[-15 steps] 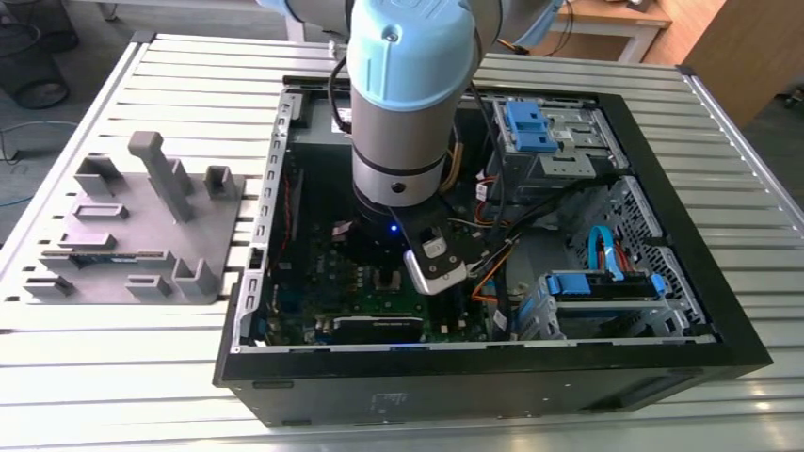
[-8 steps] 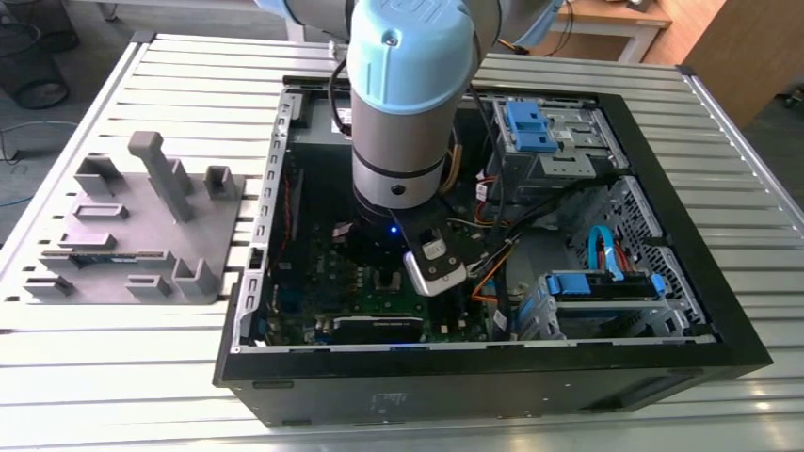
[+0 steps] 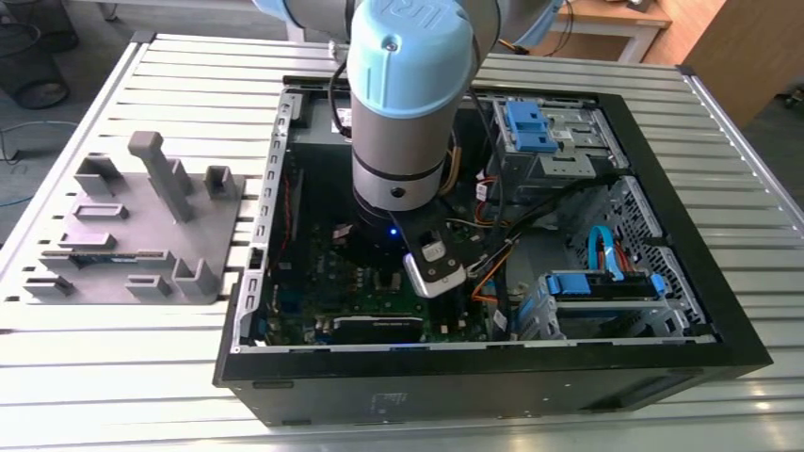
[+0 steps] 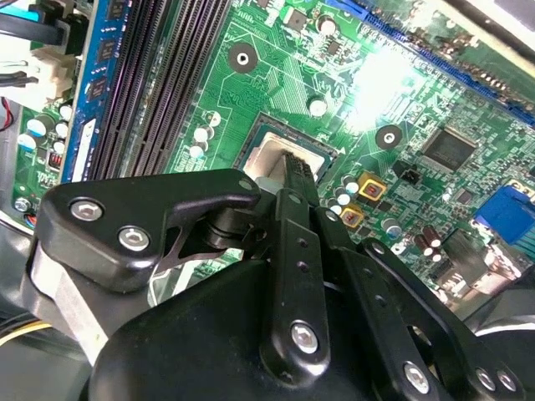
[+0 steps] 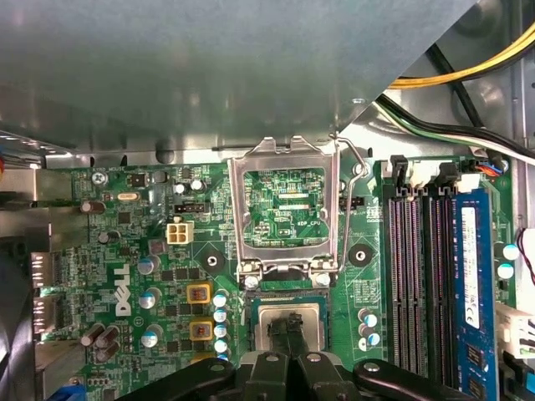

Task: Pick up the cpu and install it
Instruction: 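Place the cpu into insertion slot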

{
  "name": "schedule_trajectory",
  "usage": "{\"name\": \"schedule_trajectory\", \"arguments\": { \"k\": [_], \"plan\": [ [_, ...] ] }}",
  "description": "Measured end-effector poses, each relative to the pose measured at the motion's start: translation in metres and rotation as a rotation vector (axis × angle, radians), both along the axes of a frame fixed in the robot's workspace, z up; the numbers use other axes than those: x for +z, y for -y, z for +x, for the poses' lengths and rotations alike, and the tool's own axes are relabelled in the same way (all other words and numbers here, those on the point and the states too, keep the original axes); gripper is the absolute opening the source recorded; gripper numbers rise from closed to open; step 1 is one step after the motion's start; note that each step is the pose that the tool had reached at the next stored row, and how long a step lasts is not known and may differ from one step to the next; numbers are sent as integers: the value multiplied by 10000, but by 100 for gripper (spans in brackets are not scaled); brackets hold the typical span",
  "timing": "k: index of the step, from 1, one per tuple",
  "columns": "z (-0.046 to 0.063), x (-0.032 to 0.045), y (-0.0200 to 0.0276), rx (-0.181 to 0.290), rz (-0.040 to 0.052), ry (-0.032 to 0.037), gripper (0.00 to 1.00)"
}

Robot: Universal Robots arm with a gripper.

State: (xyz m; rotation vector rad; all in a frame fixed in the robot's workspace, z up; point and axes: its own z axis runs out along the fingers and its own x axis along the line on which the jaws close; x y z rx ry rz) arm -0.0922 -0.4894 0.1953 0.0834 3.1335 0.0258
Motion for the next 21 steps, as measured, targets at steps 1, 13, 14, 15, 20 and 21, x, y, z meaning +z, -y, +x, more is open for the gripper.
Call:
{"name": "schedule_trajectory", "arguments": {
  "k": [1, 13, 14, 15, 20, 21],
  "plan": [
    [0, -7, 1, 0, -4, -2, 11],
    [-1, -37, 1, 0, -7, -3, 11],
    [-1, -37, 1, 0, -6, -3, 11],
    [-1, -37, 1, 0, -5, -3, 11],
    [1, 15, -2, 0, 12, 5, 11],
    [0, 42, 0, 0, -3, -2, 11]
  ]
}}
